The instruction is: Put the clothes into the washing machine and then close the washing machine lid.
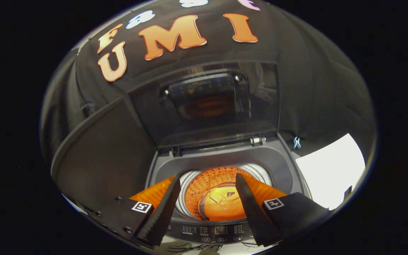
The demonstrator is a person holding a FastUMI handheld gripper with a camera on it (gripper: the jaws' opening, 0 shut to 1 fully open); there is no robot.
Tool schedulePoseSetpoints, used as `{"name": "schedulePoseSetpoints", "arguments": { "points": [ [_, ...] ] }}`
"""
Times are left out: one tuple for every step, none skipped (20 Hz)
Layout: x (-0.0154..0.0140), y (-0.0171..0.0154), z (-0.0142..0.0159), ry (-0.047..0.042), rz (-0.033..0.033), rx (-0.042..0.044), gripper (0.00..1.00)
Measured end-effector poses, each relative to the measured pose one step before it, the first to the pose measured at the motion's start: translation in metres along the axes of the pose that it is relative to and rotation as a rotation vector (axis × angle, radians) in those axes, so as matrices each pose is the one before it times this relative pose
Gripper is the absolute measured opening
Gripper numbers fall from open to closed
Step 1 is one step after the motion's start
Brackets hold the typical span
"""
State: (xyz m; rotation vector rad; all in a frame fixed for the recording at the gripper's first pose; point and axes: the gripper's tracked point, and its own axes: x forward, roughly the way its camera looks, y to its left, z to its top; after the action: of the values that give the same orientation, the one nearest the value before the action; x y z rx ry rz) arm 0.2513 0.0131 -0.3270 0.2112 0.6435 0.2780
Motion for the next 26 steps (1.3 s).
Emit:
{"name": "schedulePoseSetpoints", "arguments": {
  "points": [
    [-0.00844,0.00549,0.017,-0.03829,0.00386,-0.00841,0.99],
    [-0.00799,0.00526,0.01932,-0.04202,0.00502,-0.00867,0.99],
    [-0.00789,0.00512,0.02047,-0.04481,0.00682,-0.00651,0.99],
    [-0.00508,0.00617,0.02194,-0.04061,0.00953,-0.00526,0.99],
    [-0.00115,0.00672,0.02063,-0.03724,0.01218,-0.00678,0.99],
    [0.00052,0.00519,0.02057,-0.03236,0.01191,-0.00762,0.99],
    [-0.00135,0.00396,0.02136,-0.03624,0.00321,-0.00255,0.99],
    [0.00296,0.0026,0.02148,-0.04711,-0.00082,-0.00017,0.98],
    [0.00551,0.00225,0.02345,-0.04992,0.00082,-0.00304,0.98],
    [0.00771,0.00105,0.01873,-0.0355,-0.00143,-0.00568,0.98],
    [0.00849,-0.00019,0.01342,-0.02059,-0.00153,-0.00843,0.98],
    [0.00854,0.00102,0.01227,-0.01202,-0.00055,-0.00822,0.98],
    [0.00884,0.00065,0.00915,-0.0144,0.00033,-0.00349,0.98],
    [0.00989,0.00004,0.00714,-0.00787,0.00422,-0.00993,0.98],
    [0.01258,-0.00134,0.00436,0.00074,-0.00672,-0.01524,0.98],
    [0.01352,-0.00332,0.00226,0.00372,-0.00796,-0.01766,0.98],
    [0.01313,-0.00132,0.00037,0.00726,-0.00559,-0.01838,0.98],
    [0.01169,-0.00187,-0.00228,0.00998,-0.0078,-0.00758,0.98],
    [0.01036,-0.00069,-0.00541,0.0185,-0.00118,0.00067,0.98],
    [0.01057,0.00035,-0.00735,0.02297,0.00346,0.00589,0.98],
    [0.01138,-0.00276,-0.00899,0.02706,-0.00581,0.0104,0.98],
    [0.0116,-0.00309,-0.00824,0.02697,-0.00529,0.01129,0.99],
    [0.01136,-0.00102,-0.0079,0.02199,-0.00032,0.00661,0.99],
    [0.01188,-0.00296,-0.00817,0.01879,-0.00784,-0.00019,0.99],
    [0.00911,-0.00653,-0.00782,0.02088,-0.02005,-0.00256,0.99],
    [0.00886,-0.0033,-0.0064,0.00809,-0.01067,-0.00735,0.99]
  ]
}}
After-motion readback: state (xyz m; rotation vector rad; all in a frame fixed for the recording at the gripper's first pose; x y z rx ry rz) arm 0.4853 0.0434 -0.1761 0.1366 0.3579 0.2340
